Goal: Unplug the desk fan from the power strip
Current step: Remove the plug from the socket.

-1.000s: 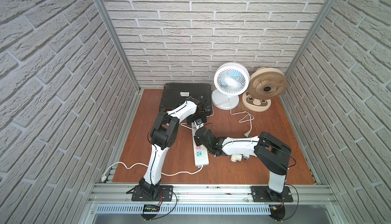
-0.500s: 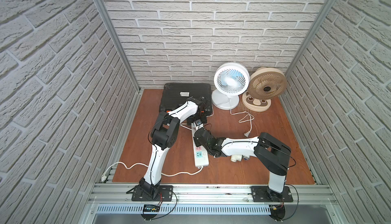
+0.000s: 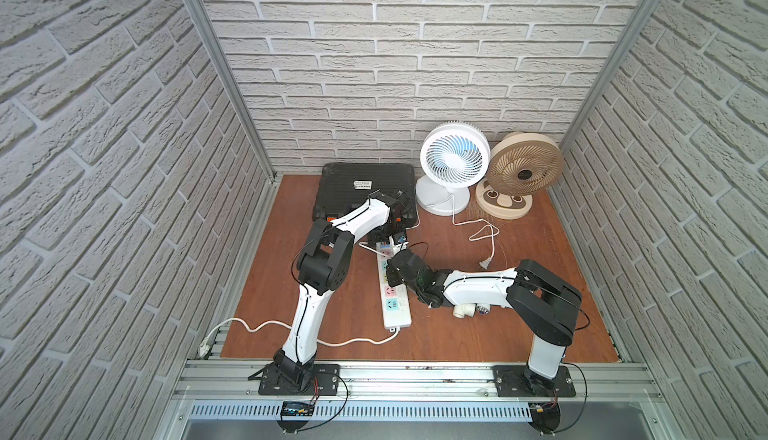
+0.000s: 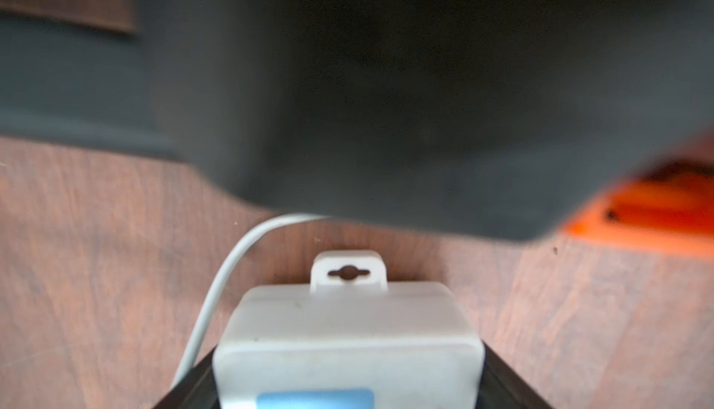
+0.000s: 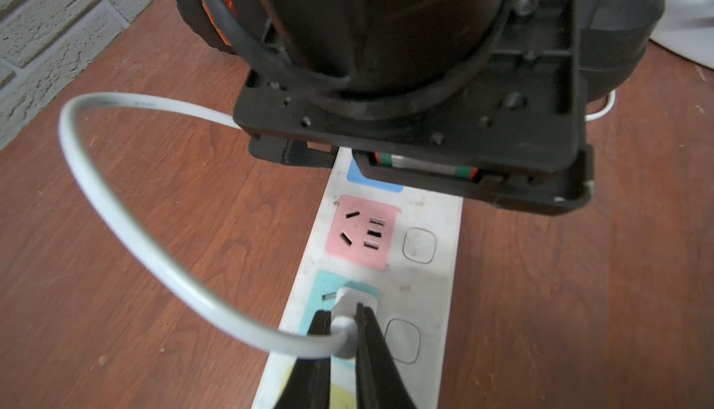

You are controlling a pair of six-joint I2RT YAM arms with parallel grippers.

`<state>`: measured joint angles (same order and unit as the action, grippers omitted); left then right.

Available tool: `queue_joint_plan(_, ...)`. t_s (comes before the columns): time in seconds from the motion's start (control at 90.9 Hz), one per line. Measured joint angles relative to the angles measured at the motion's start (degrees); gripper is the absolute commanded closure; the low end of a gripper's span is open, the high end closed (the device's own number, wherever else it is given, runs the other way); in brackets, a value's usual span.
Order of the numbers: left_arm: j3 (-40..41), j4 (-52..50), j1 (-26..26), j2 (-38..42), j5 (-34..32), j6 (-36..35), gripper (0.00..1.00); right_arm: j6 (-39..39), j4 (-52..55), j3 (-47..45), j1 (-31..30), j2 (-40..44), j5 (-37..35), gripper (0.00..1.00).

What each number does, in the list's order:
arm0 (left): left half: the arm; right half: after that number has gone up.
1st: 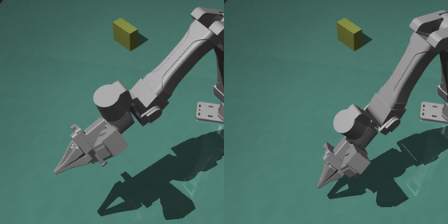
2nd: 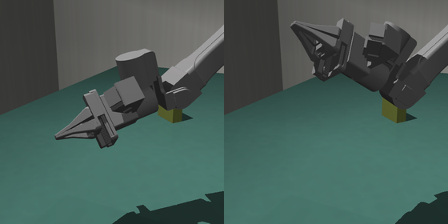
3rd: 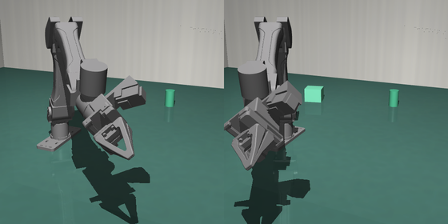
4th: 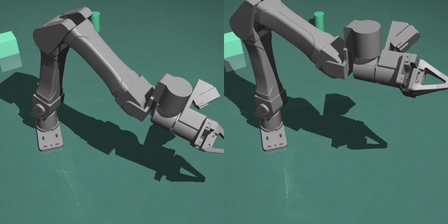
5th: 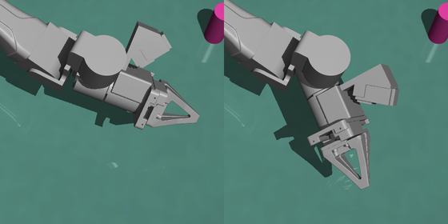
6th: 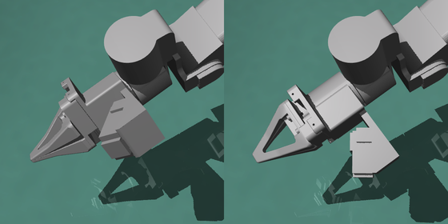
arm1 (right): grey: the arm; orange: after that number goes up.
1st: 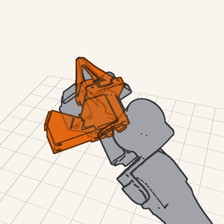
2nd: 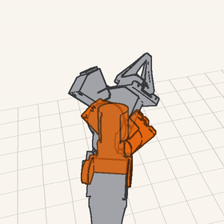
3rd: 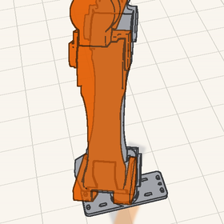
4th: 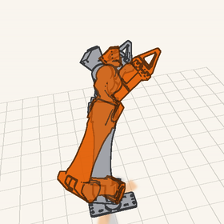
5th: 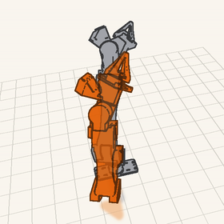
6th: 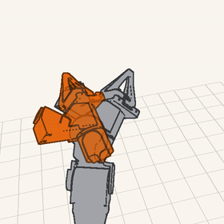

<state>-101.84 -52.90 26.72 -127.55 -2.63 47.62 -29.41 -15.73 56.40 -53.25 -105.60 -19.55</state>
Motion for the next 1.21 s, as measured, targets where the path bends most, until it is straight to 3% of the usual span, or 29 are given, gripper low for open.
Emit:
queue_joint_plan(0.275,0.00,-0.13,0.02,0.00,0.00,0.02,1.00,0.55,3.21,1.75,-0.42,-0.04,-0.42,0.97)
queue_joint_plan(0.638,-0.04,-0.50,0.09,0.02,0.00,-0.13,1.00,5.49,10.82,7.61,-3.72,-2.84,-8.55,0.97)
queue_joint_plan(1.21,-0.04,-0.76,0.20,0.07,0.00,0.04,1.00,4.85,8.07,5.57,-3.72,-2.25,-8.61,0.97)
